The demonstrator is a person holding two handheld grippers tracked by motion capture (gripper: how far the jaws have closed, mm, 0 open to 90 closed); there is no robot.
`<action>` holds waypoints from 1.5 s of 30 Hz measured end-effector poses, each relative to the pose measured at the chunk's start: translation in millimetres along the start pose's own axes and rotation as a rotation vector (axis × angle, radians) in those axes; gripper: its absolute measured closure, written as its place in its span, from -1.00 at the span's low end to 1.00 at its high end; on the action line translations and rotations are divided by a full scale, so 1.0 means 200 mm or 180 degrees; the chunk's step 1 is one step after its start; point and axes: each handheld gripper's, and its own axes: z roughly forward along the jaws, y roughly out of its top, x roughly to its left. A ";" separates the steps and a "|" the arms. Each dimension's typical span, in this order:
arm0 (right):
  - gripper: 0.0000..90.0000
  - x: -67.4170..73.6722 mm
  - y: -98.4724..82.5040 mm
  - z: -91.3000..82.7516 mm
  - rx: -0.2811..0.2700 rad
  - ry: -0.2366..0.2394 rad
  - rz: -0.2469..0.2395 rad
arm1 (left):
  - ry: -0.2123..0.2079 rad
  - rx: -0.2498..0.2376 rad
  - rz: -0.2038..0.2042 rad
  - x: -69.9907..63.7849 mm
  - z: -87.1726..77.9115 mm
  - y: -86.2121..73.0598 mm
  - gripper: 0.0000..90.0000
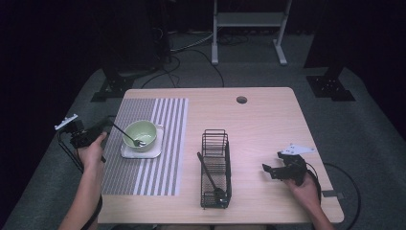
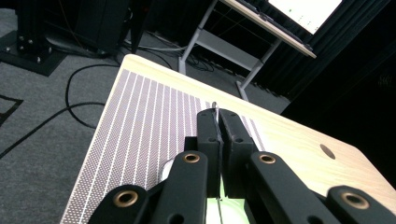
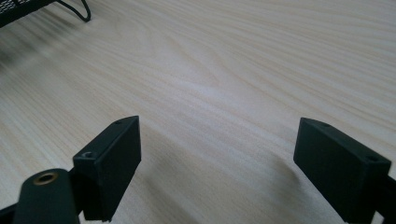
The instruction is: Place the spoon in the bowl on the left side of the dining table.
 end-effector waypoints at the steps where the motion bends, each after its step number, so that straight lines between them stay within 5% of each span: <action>1: -0.69 0.00 0.00 0.00 0.0000 0.0000 0.0000 | 0.0000 0.0000 0.0000 0.00 0.00 0.00 0.96; 45: -0.69 -0.01 0.00 0.00 -0.0013 -0.0001 0.0049 | 0.0005 0.0082 -0.0160 0.14 0.01 -0.08 0.86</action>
